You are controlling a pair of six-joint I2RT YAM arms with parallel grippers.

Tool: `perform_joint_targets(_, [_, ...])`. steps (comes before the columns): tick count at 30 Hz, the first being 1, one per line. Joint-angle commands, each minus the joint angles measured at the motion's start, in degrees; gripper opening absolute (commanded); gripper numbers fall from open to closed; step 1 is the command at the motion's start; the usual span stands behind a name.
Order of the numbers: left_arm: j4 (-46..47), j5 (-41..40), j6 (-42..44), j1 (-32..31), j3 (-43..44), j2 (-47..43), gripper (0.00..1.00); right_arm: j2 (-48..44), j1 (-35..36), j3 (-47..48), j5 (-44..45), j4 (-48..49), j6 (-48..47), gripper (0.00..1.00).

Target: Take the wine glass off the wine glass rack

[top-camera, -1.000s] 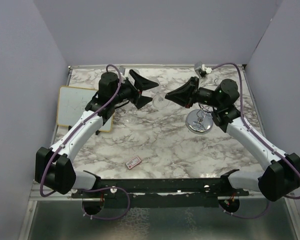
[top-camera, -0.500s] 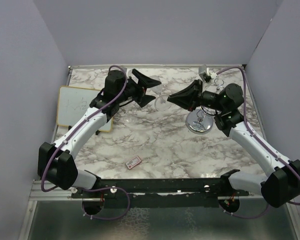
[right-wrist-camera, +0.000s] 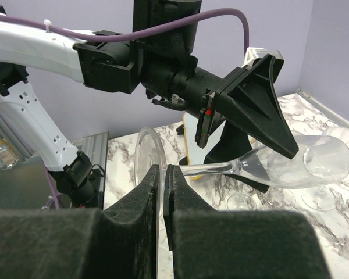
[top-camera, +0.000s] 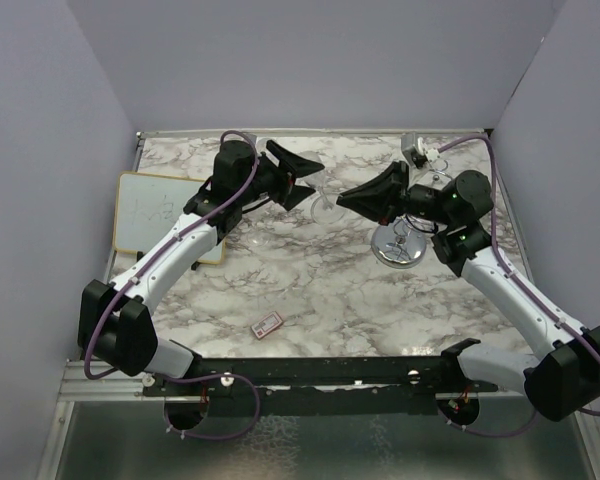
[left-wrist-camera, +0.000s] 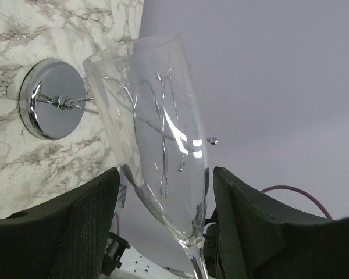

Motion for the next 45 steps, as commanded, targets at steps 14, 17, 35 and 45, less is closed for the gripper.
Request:
perform_joint_targets(14, [6.0,-3.1,-0.38,-0.66,-0.11,-1.28,0.44,-2.28,0.34,-0.69,-2.13,1.77,-2.33,0.01])
perform_joint_targets(17, [5.98,-4.34,1.1,-0.63,-0.29,-2.16,0.43,-2.64,0.38,-0.6,-1.23,0.26,-3.61,0.02])
perform_joint_targets(35, [19.62,-15.21,40.78,-4.32,-9.76,-13.93,0.41,-12.91,0.38,5.46,23.24,-33.68,-12.01,0.62])
perform_joint_targets(45, [53.24,-21.3,72.15,-15.46,-29.5,-10.63,0.4,-24.87,0.37,6.88,32.87,-42.43,-12.63,0.63])
